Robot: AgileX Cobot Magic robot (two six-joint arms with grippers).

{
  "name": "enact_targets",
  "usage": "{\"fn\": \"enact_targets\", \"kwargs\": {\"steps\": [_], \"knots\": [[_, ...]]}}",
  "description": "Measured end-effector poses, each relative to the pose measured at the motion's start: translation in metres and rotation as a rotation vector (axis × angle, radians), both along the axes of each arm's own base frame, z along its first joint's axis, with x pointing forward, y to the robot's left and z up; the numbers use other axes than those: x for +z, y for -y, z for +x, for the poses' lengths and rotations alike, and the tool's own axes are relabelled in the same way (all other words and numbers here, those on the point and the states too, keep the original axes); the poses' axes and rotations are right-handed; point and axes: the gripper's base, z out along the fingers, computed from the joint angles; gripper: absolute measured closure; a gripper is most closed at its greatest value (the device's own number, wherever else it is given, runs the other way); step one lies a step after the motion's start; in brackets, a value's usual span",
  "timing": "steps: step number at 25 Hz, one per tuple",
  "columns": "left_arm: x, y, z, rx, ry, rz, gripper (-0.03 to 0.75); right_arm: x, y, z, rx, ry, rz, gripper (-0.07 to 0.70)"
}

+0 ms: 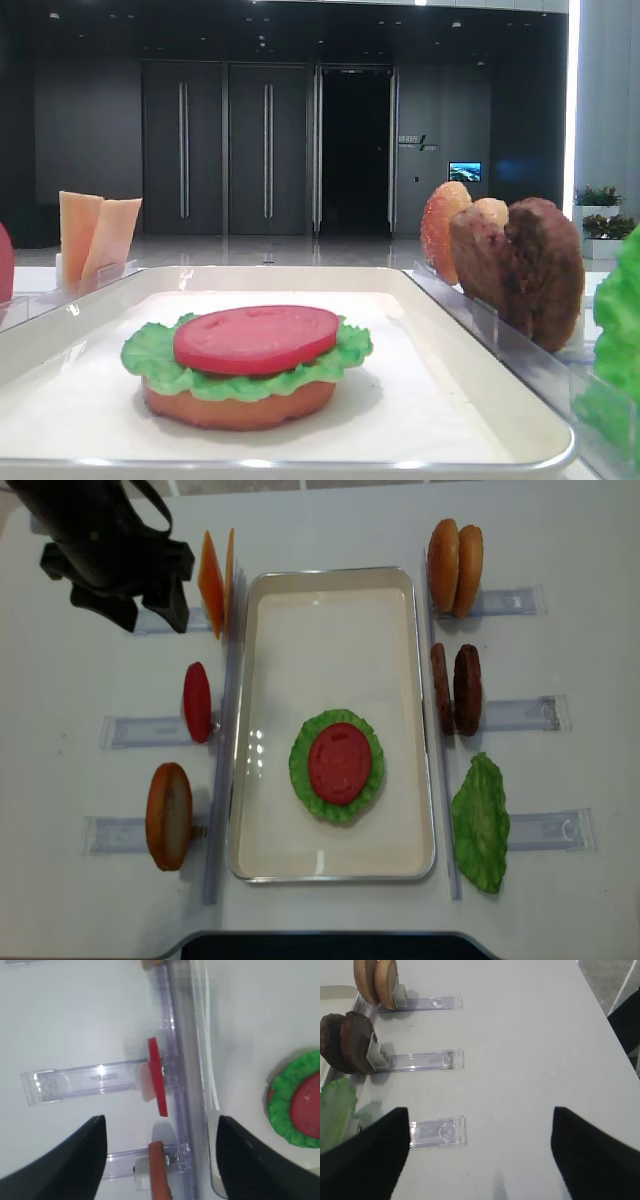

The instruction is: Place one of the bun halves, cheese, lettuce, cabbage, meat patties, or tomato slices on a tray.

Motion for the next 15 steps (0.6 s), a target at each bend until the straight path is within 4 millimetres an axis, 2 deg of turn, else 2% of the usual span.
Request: {"fn": "enact_targets", "kwargs": {"steps": [4,15], "knots": [[0.001,-0.025,0.004,0.063,0.006,0.009,0.198,0.000,0.000,0.000,0.000,0.000,0.000,0.055],[0.001,-0.064,0.007,0.136,0.006,0.023,0.198,0.000,0.000,0.000,0.000,0.000,0.000,0.055]]}}
